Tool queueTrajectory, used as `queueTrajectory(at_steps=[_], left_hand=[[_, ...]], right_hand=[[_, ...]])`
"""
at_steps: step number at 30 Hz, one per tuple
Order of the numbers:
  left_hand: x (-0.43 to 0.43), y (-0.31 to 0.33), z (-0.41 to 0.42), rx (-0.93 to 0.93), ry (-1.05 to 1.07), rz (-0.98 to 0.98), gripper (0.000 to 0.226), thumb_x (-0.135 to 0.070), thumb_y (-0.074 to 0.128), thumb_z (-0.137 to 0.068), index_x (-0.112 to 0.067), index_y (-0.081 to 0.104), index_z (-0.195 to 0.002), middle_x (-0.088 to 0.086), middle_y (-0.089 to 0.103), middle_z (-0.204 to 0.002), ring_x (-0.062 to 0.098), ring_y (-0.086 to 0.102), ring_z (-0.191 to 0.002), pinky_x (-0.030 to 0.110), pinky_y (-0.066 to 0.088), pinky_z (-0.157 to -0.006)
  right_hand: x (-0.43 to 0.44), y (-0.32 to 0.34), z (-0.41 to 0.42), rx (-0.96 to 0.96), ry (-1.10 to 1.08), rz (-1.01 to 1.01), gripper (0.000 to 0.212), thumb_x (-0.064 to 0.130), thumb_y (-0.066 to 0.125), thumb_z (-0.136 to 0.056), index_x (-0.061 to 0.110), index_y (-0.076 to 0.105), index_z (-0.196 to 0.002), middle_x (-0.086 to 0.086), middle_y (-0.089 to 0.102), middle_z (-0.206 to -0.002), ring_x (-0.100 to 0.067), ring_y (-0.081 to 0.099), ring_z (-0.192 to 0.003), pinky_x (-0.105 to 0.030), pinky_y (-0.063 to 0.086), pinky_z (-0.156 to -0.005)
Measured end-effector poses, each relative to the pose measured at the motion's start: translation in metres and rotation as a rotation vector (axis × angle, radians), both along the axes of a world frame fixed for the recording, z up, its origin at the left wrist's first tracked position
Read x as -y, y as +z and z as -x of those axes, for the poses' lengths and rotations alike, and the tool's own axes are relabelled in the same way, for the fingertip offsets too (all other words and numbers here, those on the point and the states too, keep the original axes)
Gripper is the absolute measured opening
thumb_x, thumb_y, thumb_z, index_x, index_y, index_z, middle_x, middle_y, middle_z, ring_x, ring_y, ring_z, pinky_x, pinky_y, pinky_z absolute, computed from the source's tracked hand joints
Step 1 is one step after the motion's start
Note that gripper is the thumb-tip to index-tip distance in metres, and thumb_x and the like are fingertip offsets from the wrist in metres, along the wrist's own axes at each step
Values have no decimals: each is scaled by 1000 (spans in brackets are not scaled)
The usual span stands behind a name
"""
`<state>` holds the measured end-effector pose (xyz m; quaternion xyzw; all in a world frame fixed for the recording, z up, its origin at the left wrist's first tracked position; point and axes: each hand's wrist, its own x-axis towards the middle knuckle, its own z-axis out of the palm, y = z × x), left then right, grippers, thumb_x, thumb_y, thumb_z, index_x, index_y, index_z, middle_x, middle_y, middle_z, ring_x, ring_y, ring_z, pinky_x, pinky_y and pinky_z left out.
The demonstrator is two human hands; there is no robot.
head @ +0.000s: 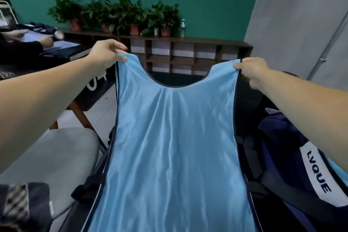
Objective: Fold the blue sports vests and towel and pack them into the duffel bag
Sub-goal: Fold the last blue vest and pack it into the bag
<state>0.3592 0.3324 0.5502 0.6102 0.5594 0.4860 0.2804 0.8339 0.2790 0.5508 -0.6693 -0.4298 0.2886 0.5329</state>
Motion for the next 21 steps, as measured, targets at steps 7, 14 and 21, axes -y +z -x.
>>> queueTrajectory(at_steps=[7,14,21], left_hand=[[-24,-18,-19,-118,54,-4,56,-13,96,-77,-16,69,-125,3,73,-122,17,70,-112,36,56,-102],[-15,-70,-24,-189,9,81,42,-11,94,-79,-15,73,-114,7,77,-113,22,73,-110,36,57,-99],[19,-91,-25,-237,-32,159,23,-10,85,-89,-5,75,-110,8,79,-108,15,71,-100,24,48,-78]], right_hand=[[-27,-23,10,91,80,274,44,32,77,-98,10,63,-134,-5,64,-127,-19,62,-102,-36,50,-99],[-33,-57,12,283,218,526,69,23,73,-101,10,40,-160,-14,39,-167,-31,39,-152,-47,35,-124],[-16,-59,17,407,379,576,63,27,71,-102,12,45,-157,-11,47,-162,-27,46,-147,-45,41,-120]])
